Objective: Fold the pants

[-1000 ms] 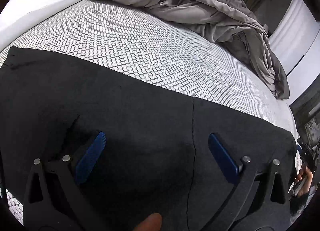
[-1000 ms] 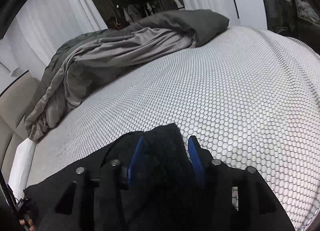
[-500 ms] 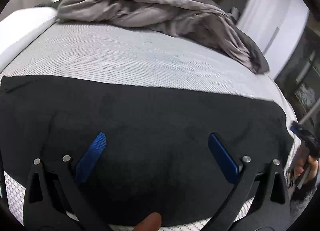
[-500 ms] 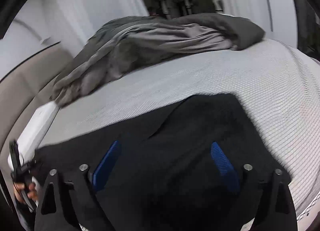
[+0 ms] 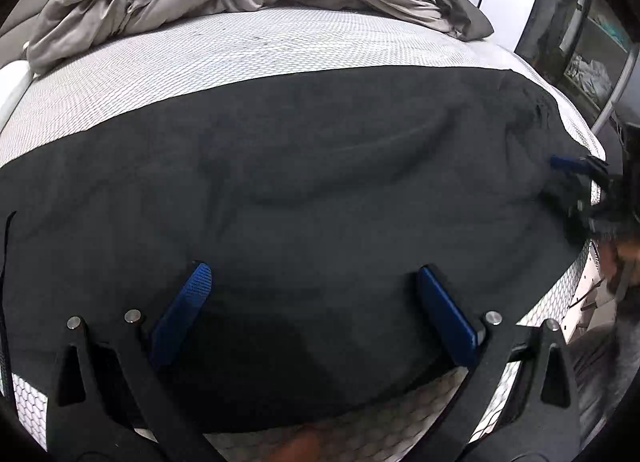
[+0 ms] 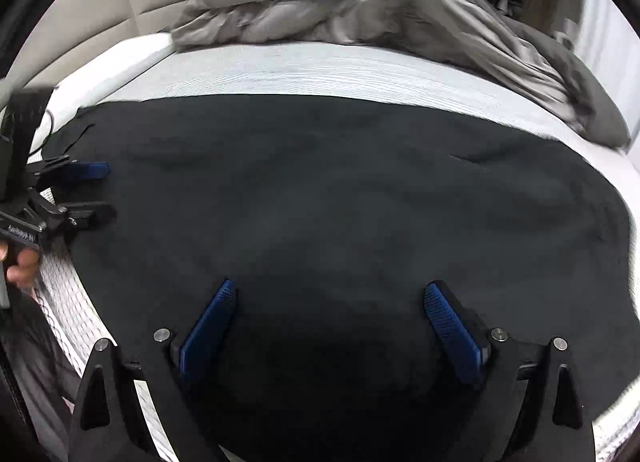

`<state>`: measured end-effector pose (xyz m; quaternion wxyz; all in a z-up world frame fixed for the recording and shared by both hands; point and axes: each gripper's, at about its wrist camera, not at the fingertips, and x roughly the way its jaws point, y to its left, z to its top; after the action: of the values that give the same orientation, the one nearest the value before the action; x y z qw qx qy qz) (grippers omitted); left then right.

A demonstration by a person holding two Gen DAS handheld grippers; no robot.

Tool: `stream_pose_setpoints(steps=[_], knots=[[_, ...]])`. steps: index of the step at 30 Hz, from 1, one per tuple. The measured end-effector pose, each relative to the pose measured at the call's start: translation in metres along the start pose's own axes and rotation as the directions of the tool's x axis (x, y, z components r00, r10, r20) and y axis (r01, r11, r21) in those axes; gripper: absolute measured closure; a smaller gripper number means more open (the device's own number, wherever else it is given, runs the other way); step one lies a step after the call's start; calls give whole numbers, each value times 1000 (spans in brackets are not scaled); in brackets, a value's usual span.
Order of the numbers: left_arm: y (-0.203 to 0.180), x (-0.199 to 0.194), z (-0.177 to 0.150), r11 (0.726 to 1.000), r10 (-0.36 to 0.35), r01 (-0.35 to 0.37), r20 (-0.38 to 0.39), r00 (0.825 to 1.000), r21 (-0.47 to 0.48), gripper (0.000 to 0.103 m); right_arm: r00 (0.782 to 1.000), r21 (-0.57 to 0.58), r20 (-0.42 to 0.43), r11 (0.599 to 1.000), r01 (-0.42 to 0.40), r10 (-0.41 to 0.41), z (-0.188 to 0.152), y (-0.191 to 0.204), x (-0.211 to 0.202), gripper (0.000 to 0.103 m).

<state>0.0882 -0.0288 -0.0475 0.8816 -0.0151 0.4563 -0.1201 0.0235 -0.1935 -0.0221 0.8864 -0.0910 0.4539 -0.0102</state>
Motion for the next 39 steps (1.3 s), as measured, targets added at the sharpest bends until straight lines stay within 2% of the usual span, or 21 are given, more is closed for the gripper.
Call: stream_pose_setpoints(steps=[2, 4, 5, 7, 9, 11, 13, 16, 18, 20, 22, 23, 25, 28, 29, 30, 32, 34, 37, 38, 39], knots=[[6, -5, -5, 1000, -6, 6, 4, 1000, -2, 1, 992, 48, -14, 991, 129, -128, -14, -37, -8, 7], [9, -10, -12, 1000, 4, -4, 10, 1000, 12, 1, 972, 140, -45, 962, 236, -232, -28, -80, -13, 7], [13, -12, -14, 1000, 9, -10, 11, 1000, 15, 1, 953, 184, -66, 935, 303, -296, -35, -97, -15, 7], [17, -15, -13, 1000, 18, -18, 11, 1000, 10, 1, 952, 214, -65, 928, 305, -298, -37, -103, -21, 7], [15, -21, -6, 1000, -10, 11, 19, 1000, -7, 1, 940, 182, -44, 922, 341, -339, -28, -89, -29, 7], [9, -25, 6, 998, -68, 69, 48, 997, -7, 1, 957, 164, 19, 945, 282, -289, -13, -65, -39, 7], [-8, -25, 15, 993, -122, 122, 54, 991, 4, 1, 980, 151, 62, 972, 178, -189, 2, -38, -42, 7], [-41, -12, 21, 976, -214, 214, -2, 977, 47, 1, 998, 112, 64, 994, 7, -14, 24, 7, -26, 7], [-58, -4, 18, 976, -184, 187, -38, 982, 109, 1, 996, 53, 36, 995, -83, 81, 31, 39, -12, 7], [-65, 5, 12, 977, -133, 143, -68, 989, 161, 1, 994, -31, -6, 994, -106, 105, 30, 67, -1, 7], [-63, 6, 6, 974, -114, 125, -67, 991, 190, 1, 996, -129, -49, 988, -86, 80, 16, 81, 3, 7], [-56, 3, 4, 975, -119, 128, -59, 991, 183, 1, 996, -171, -50, 982, -77, 69, 7, 82, 1, 7], [-45, -2, 1, 979, -119, 127, -59, 991, 161, 1, 996, -149, -44, 985, -81, 75, -5, 61, -7, 7], [-14, -10, -1, 992, -79, 84, -52, 996, 98, 1, 998, -18, -30, 999, 48, -49, -17, -1, -17, 7], [-3, -10, 1, 995, -68, 71, -51, 996, 69, 1, 988, 37, -39, 988, 149, -148, -22, -26, -19, 7], [10, -11, 4, 998, -51, 53, -49, 998, 36, 1, 950, 110, -74, 945, 309, -302, -29, -58, -20, 7], [25, -12, 8, 999, -43, 43, -52, 998, -1, 1, 912, 235, -113, 881, 410, -394, -35, -97, -25, 7], [31, -20, 12, 998, -49, 48, -27, 998, -35, 1, 926, 329, -111, 866, 376, -361, -31, -110, -34, 7], [30, -42, 21, 997, -38, 42, 68, 997, -59, 1, 906, 314, -9, 859, 404, -423, -10, -89, -52, 7], [29, -46, 25, 997, -48, 54, 89, 995, -62, 1, 920, 292, 37, 885, 364, -390, 2, -74, -55, 7], [24, -45, 31, 996, -54, 60, 97, 994, -60, 1, 946, 263, 73, 921, 287, -316, 12, -55, -53, 7]])
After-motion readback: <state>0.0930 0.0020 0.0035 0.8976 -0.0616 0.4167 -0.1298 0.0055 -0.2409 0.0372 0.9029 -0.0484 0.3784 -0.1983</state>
